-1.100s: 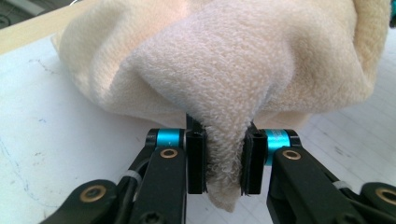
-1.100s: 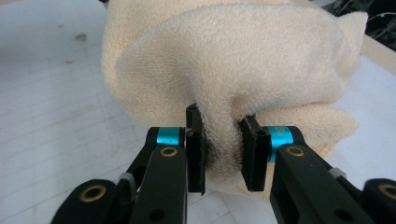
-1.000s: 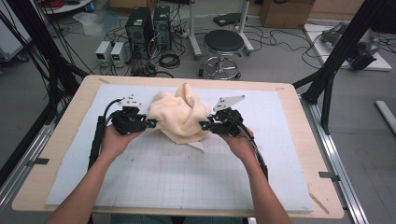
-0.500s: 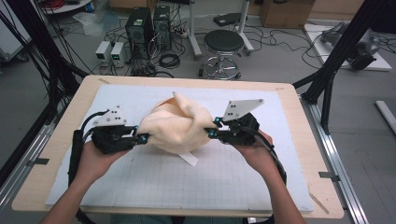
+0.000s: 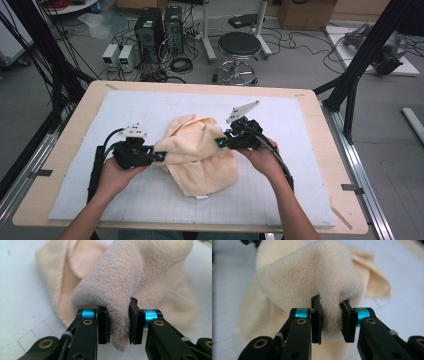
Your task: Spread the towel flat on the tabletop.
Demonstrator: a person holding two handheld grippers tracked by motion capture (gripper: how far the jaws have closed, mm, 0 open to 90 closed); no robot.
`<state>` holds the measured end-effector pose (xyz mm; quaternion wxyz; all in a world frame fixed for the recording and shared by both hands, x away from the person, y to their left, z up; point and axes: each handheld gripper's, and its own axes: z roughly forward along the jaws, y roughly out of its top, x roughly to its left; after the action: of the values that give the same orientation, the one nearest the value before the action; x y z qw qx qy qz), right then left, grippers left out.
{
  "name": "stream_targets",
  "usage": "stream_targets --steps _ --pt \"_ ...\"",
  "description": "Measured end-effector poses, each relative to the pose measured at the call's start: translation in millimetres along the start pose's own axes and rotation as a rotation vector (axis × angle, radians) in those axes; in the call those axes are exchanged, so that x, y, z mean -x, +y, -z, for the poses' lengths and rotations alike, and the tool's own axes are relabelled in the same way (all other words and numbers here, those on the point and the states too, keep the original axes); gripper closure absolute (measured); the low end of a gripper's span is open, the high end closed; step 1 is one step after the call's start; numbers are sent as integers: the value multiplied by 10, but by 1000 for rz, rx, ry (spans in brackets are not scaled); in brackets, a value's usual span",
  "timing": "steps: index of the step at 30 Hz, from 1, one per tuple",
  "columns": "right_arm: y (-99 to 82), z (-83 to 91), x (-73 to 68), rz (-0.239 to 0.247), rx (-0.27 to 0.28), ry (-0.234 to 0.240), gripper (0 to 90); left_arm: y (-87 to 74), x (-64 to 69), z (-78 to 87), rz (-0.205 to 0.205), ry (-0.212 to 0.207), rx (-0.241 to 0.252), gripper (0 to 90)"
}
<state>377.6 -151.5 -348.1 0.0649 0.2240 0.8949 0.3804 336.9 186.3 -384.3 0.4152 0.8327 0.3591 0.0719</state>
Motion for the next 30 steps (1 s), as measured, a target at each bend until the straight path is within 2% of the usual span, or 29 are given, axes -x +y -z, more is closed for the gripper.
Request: stream_targets --steps 1,2,4,5,8,14,17,19,20,21,22,23,25,28,30 --pt "-46 -118 108 -36 -1 4 733 6 -70 -73 -4 0 -8 692" --pt "-86 -208 194 -61 1 -4 721 12 -119 -120 12 -4 1 661" --pt "-143 -302 318 -100 19 -28 667 25 -179 -127 33 -4 30 569" --pt "-158 -312 356 -122 30 -28 636 29 -186 -104 25 0 38 527" --pt "-160 -228 352 -104 63 -43 573 10 -184 18 7 23 57 448" --pt "-152 127 65 -43 98 -99 453 -29 -119 266 -18 44 94 369" --pt "-230 319 -90 -20 134 -118 436 -49 -24 362 -51 33 115 359" --pt "-344 428 -233 -12 133 -105 423 -64 37 390 -72 19 125 358" --pt "-344 428 -233 -12 133 -105 423 -71 65 388 -87 15 123 358" --pt "-381 442 -282 5 132 -97 423 -79 93 372 -100 11 120 361" --pt "-450 436 -393 18 131 -75 413 -82 112 344 -116 5 108 373" --pt "-450 436 -393 18 131 -75 413 -82 130 309 -121 -2 95 373" --pt "-515 370 -515 27 133 -23 406 -88 154 222 -122 -28 87 391" --pt "-600 177 -705 62 107 32 405 -93 170 82 -154 -31 55 544" --pt "-648 20 -784 76 89 65 406 -85 160 -4 -147 -21 39 654"
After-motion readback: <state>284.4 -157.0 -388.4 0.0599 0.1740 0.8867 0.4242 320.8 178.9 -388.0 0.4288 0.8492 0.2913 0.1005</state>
